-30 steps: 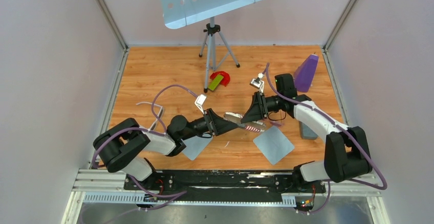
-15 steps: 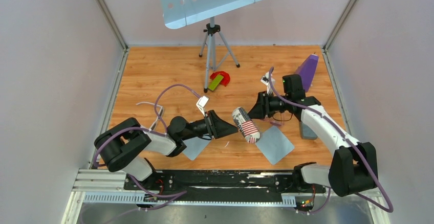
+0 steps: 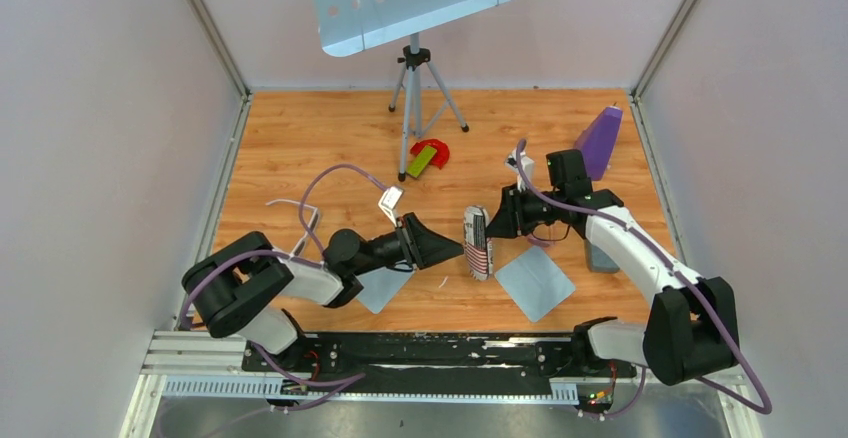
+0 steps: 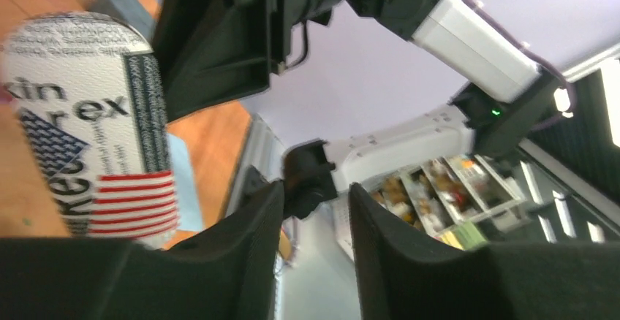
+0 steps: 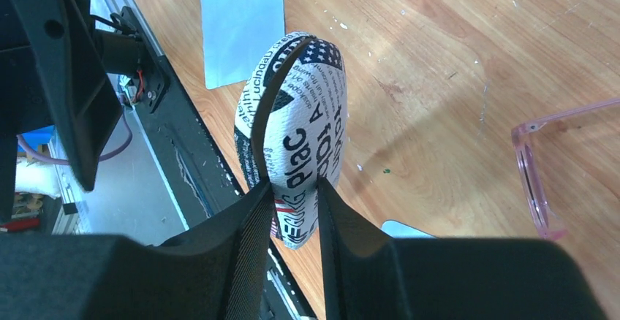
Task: Organize the sunglasses
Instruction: Open the sunglasses case at the center of the board.
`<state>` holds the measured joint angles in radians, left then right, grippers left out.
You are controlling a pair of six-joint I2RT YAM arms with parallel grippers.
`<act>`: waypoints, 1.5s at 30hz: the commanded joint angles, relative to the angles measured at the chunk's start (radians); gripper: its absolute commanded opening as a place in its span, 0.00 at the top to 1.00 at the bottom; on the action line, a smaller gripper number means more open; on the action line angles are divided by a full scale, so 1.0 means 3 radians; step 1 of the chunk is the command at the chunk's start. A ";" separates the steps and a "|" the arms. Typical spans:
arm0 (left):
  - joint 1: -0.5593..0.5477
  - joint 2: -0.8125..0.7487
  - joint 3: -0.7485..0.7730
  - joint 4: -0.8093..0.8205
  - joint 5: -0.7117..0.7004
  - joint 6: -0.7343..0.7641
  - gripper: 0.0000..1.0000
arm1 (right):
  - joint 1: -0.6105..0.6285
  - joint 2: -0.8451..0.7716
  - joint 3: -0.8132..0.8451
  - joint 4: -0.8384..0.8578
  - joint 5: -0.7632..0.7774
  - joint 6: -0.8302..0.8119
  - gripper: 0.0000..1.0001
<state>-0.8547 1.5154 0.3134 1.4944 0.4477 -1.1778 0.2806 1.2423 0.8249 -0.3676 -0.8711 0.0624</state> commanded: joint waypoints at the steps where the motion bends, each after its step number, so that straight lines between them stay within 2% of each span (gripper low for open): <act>1: -0.0008 -0.0379 -0.0090 -0.0528 -0.0419 0.0304 0.46 | 0.0034 -0.0071 -0.0032 -0.0038 0.0117 -0.0057 0.69; 3: -0.0090 -0.0750 0.0117 -0.1644 -0.0664 0.0781 0.32 | 0.0035 -0.0048 -0.0044 -0.0034 0.0212 -0.0055 0.72; 5: -0.0304 -0.1077 0.0577 -0.3171 -0.1313 0.1492 0.16 | 0.0040 0.0020 -0.0040 -0.0040 0.0331 -0.0023 0.74; 7: -0.0434 -0.1067 0.0885 -0.3819 -0.1769 0.1842 0.14 | 0.0041 0.0124 -0.0035 -0.0037 0.0391 0.0009 0.74; 9: -0.0439 -0.0930 0.1064 -0.4124 -0.1975 0.1834 0.14 | 0.0041 0.0253 -0.0026 -0.0033 0.0405 0.0055 0.74; 12: -0.0450 -0.0613 0.1240 -0.4307 -0.2012 0.1672 0.14 | 0.0059 0.0407 0.0027 -0.0040 0.0413 0.0123 0.75; 26: -0.0734 0.0250 0.1587 -0.4024 -0.1925 0.1221 0.12 | 0.0142 0.0683 0.0113 -0.0080 0.0700 0.0380 0.77; 31: -0.0736 0.0493 0.1796 -0.4139 -0.1995 0.1076 0.11 | 0.0193 0.0682 0.0124 -0.0109 0.0741 0.0418 0.77; 38: -0.0749 0.0671 0.2078 -0.4607 -0.2134 0.0989 0.16 | 0.0213 0.0666 0.0126 -0.0115 0.0798 0.0492 0.77; 45: -0.0756 0.0675 0.2076 -0.4876 -0.2291 0.0915 0.25 | 0.0220 0.0678 0.0062 -0.0104 0.0872 0.0456 0.78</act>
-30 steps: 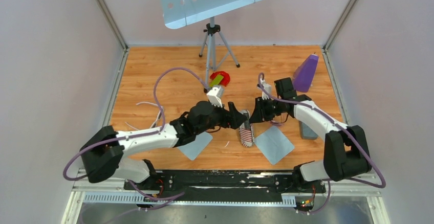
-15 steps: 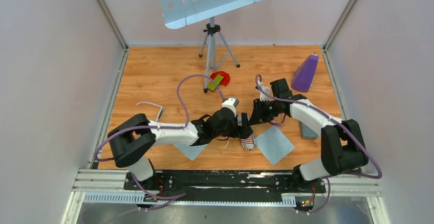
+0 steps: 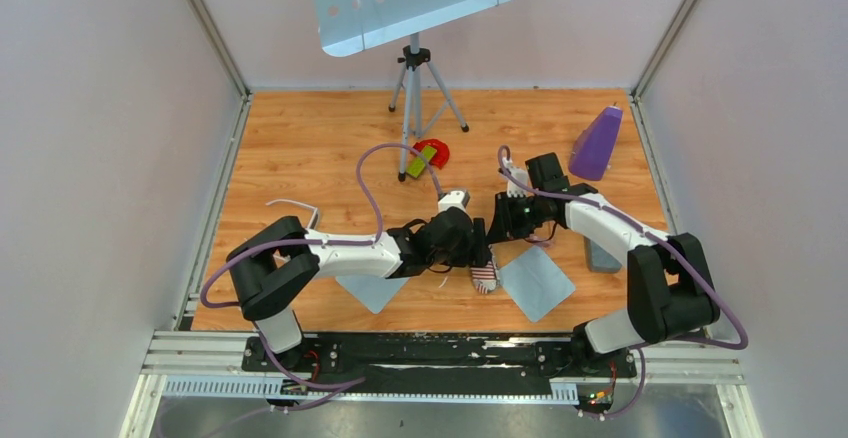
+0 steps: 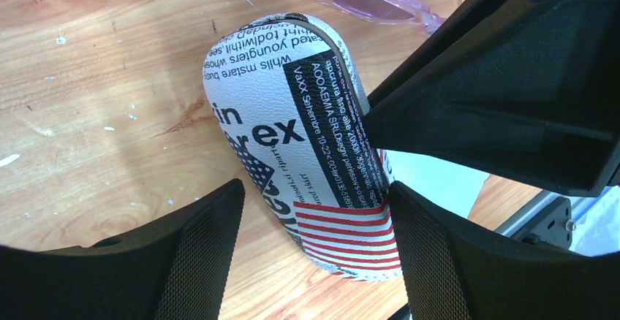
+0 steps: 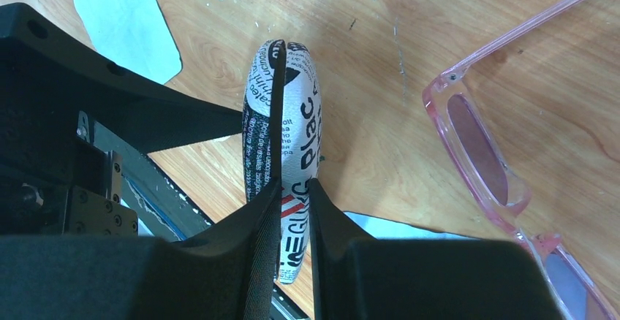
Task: Organize the sunglasses
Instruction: Open the sunglasses case at the center of the board.
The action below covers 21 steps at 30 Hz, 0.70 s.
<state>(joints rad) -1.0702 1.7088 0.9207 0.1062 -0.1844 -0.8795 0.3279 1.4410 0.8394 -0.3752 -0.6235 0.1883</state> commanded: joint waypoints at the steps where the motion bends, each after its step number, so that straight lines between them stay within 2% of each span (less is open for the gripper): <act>1: -0.0034 0.0045 0.0056 -0.0278 -0.0199 -0.0097 0.26 | 0.0070 0.0024 0.0010 -0.0070 0.0050 0.0044 0.78; 6: -0.0034 0.0084 0.0054 -0.0385 -0.0210 -0.0154 0.32 | 0.0162 0.0047 0.0038 -0.0077 0.0060 0.0051 0.78; 14: -0.0004 -0.0225 -0.0114 -0.0966 -0.0559 -0.0204 0.42 | 0.0377 0.0056 0.0031 -0.0181 0.0415 -0.0110 0.80; 21: 0.0121 -0.0200 -0.0353 -0.1025 -0.0301 -0.0267 0.47 | 0.0530 0.0227 0.0107 -0.0214 0.0561 -0.0193 0.81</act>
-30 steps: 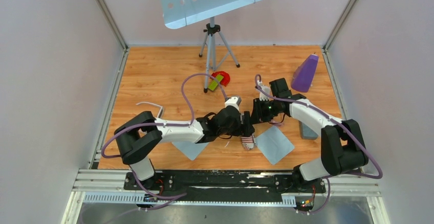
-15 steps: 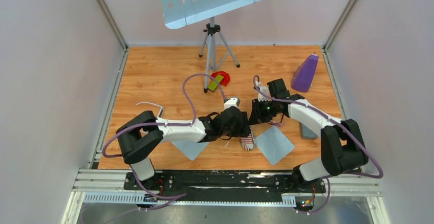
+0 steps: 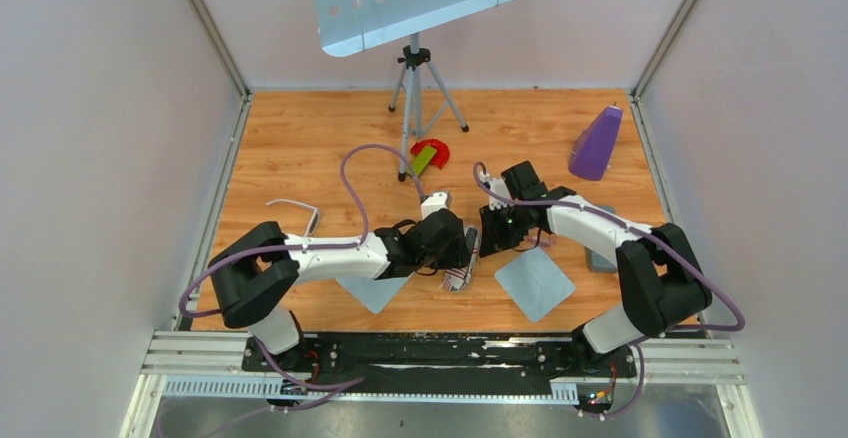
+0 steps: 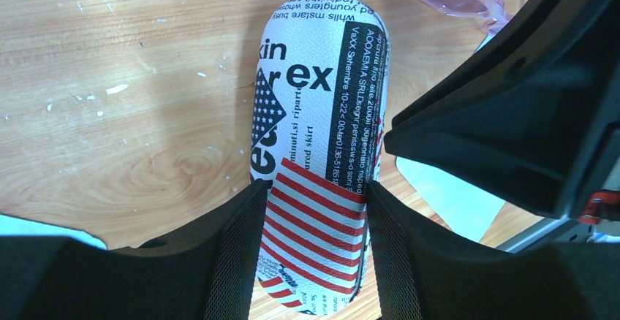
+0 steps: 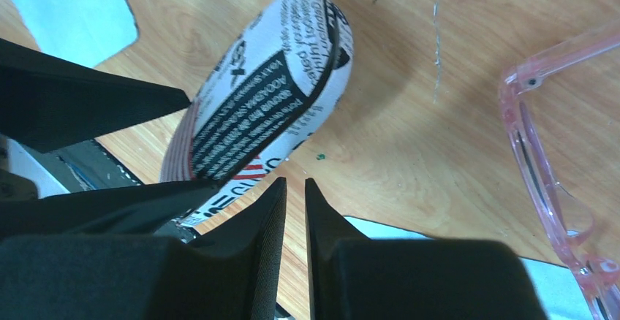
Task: Organize the sunglasses
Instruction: Open the sunglasses case at the center of the board.
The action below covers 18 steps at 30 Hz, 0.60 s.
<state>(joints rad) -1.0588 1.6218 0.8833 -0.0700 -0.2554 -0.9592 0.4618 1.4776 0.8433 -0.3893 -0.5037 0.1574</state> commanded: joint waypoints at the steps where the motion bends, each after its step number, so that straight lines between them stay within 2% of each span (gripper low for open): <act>1: 0.0101 0.0100 -0.0278 -0.0379 -0.0015 -0.0028 0.47 | 0.0088 0.0119 0.0107 -0.0165 0.0152 -0.0093 0.81; 8: 0.0162 0.0056 -0.0334 -0.0331 -0.0009 -0.0022 0.49 | 0.0110 0.0025 0.0126 -0.0112 0.0021 -0.0061 0.82; 13: 0.0175 0.0015 -0.0337 -0.0377 0.0008 0.0029 0.51 | -0.0088 -0.0148 0.0242 -0.0125 -0.0415 0.0180 0.57; 15: 0.0180 0.0001 -0.0355 -0.0363 0.0020 0.0030 0.52 | -0.0136 -0.0112 0.0263 -0.0066 -0.0573 0.0320 0.52; 18: 0.0192 -0.0014 -0.0389 -0.0330 0.0037 0.0011 0.53 | -0.0138 0.0009 0.0296 -0.0032 -0.0552 0.0347 0.53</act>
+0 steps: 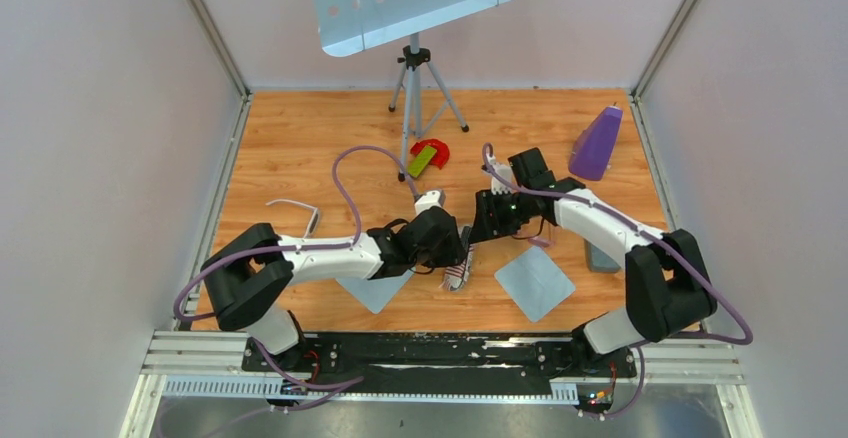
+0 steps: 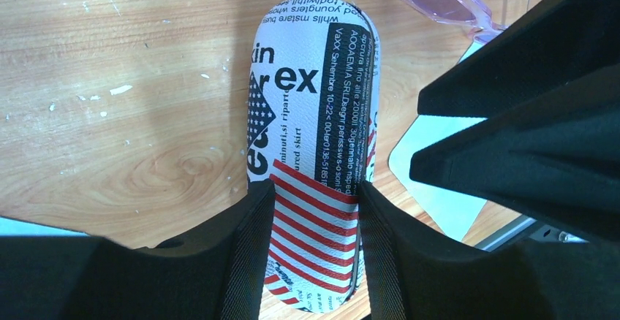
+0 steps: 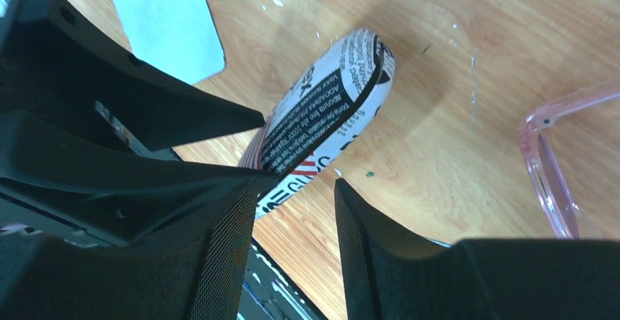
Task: Organize the sunglasses
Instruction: Open the sunglasses case at the center of the board.
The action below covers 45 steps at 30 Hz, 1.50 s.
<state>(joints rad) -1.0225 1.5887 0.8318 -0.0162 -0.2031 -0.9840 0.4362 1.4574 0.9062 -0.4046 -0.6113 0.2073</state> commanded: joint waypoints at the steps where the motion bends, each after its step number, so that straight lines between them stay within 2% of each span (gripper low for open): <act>1: 0.0079 0.0090 -0.0230 -0.0495 -0.0125 0.0089 0.53 | -0.0048 0.0143 0.0091 0.0019 -0.0164 0.0175 0.54; 9: 0.0108 0.0079 -0.0308 -0.0382 -0.0051 0.0058 0.56 | -0.0051 0.0420 0.0059 0.0065 -0.0166 0.0136 0.59; 19: 0.0135 0.0110 -0.0326 -0.0309 0.0031 0.0069 0.57 | -0.0027 0.0659 0.0051 0.0106 -0.0101 0.0125 0.60; 24: 0.0190 0.0048 -0.0396 -0.0359 0.0010 0.0043 0.62 | 0.0022 0.0827 0.0054 -0.0089 0.0328 0.0063 0.63; 28: 0.0276 -0.0072 -0.0506 -0.0449 -0.0024 0.0051 0.63 | 0.0005 0.0909 0.0068 -0.0331 0.0663 -0.0074 0.68; 33: 0.0427 -0.0187 -0.0771 -0.0286 0.0114 -0.0058 0.65 | 0.0005 0.0927 0.0128 -0.0467 0.0738 -0.0153 0.70; 45: 0.0445 -0.0137 -0.0782 -0.0285 0.0135 -0.0083 0.65 | 0.0001 0.0858 0.0132 -0.0629 0.0913 -0.0315 0.70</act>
<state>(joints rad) -0.9192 1.4876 0.6662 0.1375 -0.0650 -1.0527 0.4385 1.6630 1.0046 -0.4686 -0.6453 0.2306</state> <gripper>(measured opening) 0.351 0.302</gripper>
